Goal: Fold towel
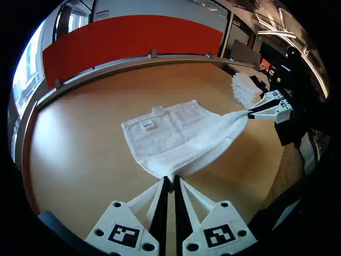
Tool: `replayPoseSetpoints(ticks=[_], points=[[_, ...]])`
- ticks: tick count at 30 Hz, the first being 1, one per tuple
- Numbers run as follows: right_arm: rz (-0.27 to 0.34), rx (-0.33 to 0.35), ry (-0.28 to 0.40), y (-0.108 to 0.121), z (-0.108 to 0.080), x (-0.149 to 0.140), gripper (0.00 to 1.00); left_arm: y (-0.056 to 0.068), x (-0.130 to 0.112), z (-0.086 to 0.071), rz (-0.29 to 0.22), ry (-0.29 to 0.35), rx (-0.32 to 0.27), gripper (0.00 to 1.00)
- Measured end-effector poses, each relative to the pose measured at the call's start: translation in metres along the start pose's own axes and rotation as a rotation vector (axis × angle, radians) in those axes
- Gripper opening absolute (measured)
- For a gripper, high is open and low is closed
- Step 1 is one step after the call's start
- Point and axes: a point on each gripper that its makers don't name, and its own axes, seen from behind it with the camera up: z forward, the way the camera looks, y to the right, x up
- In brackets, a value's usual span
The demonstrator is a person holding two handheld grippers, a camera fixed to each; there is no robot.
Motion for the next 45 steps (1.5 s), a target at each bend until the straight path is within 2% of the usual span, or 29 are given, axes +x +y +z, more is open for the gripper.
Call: replayPoseSetpoints(ticks=[12, 24, 33, 45], points=[[-0.032, 0.001, 0.018, -0.004, -0.026, 0.021, 0.08, 0.013, 0.011, -0.025, 0.007, 0.005, -0.009, 0.1], [-0.034, 0.007, 0.021, -0.005, -0.039, 0.028, 0.08, 0.024, 0.017, -0.042, -0.017, 0.014, -0.017, 0.1], [-0.04, 0.008, 0.016, -0.007, -0.04, 0.027, 0.08, 0.027, 0.015, -0.044, -0.028, 0.012, -0.017, 0.1], [-0.041, 0.009, -0.007, -0.002, -0.031, 0.022, 0.08, 0.02, 0.015, -0.032, -0.029, 0.005, -0.015, 0.1]])
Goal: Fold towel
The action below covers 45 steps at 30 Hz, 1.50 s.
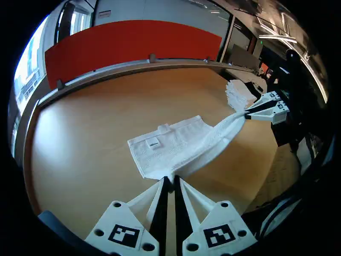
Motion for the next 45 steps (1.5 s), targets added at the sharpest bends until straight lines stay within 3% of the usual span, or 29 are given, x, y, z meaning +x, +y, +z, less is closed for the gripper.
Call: replayPoseSetpoints(ticks=[21, 45], points=[[0.037, -0.027, -0.059, 0.037, 0.053, -0.008, 0.08, -0.04, 0.018, 0.067, 0.007, -0.016, 0.023, 0.1], [0.125, -0.037, -0.148, 0.059, 0.099, -0.042, 0.08, -0.066, 0.004, 0.128, 0.007, -0.057, 0.039, 0.1]])
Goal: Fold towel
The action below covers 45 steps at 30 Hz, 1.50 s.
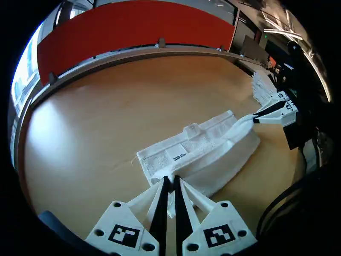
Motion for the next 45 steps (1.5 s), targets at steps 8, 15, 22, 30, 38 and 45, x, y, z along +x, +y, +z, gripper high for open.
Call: replayPoseSetpoints(ticks=[8, 15, 22, 30, 38, 45], points=[[0.014, -0.022, -0.006, 0.007, 0.011, 0.0, 0.11, -0.005, 0.001, 0.009, 0.002, -0.009, 0.008, 0.1], [0.036, -0.058, -0.014, 0.017, 0.022, 0.001, 0.29, -0.015, 0.003, 0.02, -0.014, -0.024, 0.034, 0.16], [0.037, -0.091, -0.022, 0.025, 0.028, 0.0, 0.51, -0.028, 0.005, 0.027, -0.009, -0.028, 0.069, 0.27], [0.04, -0.127, -0.022, 0.039, 0.03, 0.004, 0.64, -0.038, 0.011, 0.031, 0.018, -0.026, 0.105, 0.38], [0.036, -0.149, 0.011, 0.048, 0.028, 0.018, 0.9, -0.043, 0.02, 0.029, 0.013, -0.018, 0.117, 0.75], [0.031, -0.155, 0.023, 0.049, 0.022, 0.019, 1.0, -0.043, 0.021, 0.022, -0.002, -0.003, 0.113, 0.95]])
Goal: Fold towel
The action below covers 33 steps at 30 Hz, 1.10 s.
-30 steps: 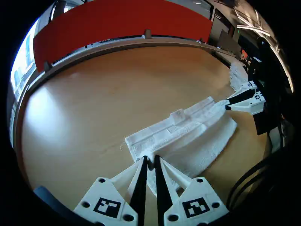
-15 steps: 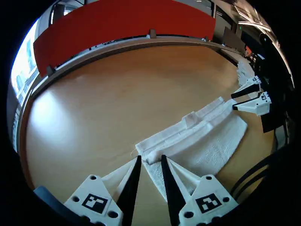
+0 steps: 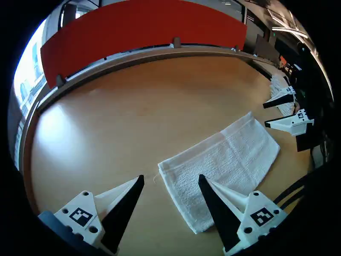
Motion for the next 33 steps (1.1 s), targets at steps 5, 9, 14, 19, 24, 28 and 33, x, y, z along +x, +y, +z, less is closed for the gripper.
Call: replayPoseSetpoints(ticks=[5, 9, 14, 19, 24, 28, 33], points=[[0.001, 0.007, 0.004, -0.004, -0.006, -0.003, 1.0, 0.002, -0.007, -0.006, -0.01, -0.005, -0.006, 0.95], [-0.001, 0.009, 0.008, -0.008, -0.012, -0.006, 1.0, 0.004, -0.012, -0.012, -0.018, -0.005, -0.008, 0.95], [0.0, 0.011, 0.009, -0.014, -0.021, -0.013, 1.0, 0.008, -0.021, -0.022, -0.03, -0.003, -0.004, 0.95], [0.007, 0.01, 0.01, -0.019, -0.03, -0.021, 1.0, 0.012, -0.031, -0.031, -0.048, 0.0, 0.003, 0.95], [0.017, 0.009, 0.014, -0.024, -0.041, -0.028, 1.0, 0.015, -0.042, -0.041, -0.066, 0.001, 0.013, 0.95], [0.025, 0.008, 0.017, -0.027, -0.047, -0.033, 1.0, 0.017, -0.048, -0.047, -0.08, 0.002, 0.019, 0.95], [0.029, 0.007, 0.015, -0.029, -0.051, -0.038, 1.0, 0.016, -0.055, -0.051, -0.096, 0.003, 0.031, 0.95]])
